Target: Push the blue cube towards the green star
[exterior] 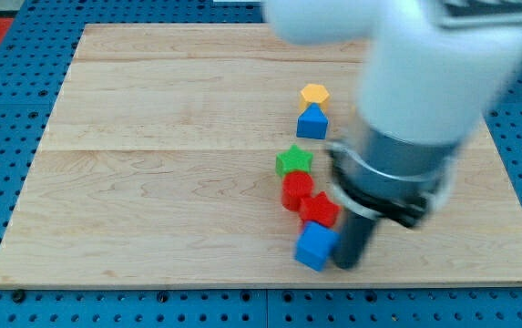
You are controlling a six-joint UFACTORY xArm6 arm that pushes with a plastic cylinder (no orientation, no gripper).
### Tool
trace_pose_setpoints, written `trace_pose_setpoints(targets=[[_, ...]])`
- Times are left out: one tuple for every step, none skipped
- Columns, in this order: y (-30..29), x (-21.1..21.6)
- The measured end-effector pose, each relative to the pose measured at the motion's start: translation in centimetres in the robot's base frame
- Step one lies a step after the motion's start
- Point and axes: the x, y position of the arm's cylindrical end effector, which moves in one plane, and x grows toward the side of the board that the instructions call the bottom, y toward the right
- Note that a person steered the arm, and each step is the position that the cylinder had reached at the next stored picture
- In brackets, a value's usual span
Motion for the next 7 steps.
trace_pose_setpoints(targets=[[-7.7, -3.6], [-9.3, -0.8], [-6.8, 1.9], [-8.2, 1.6], [-10.8, 1.4], [-12.6, 1.4], [-13.4, 1.4]])
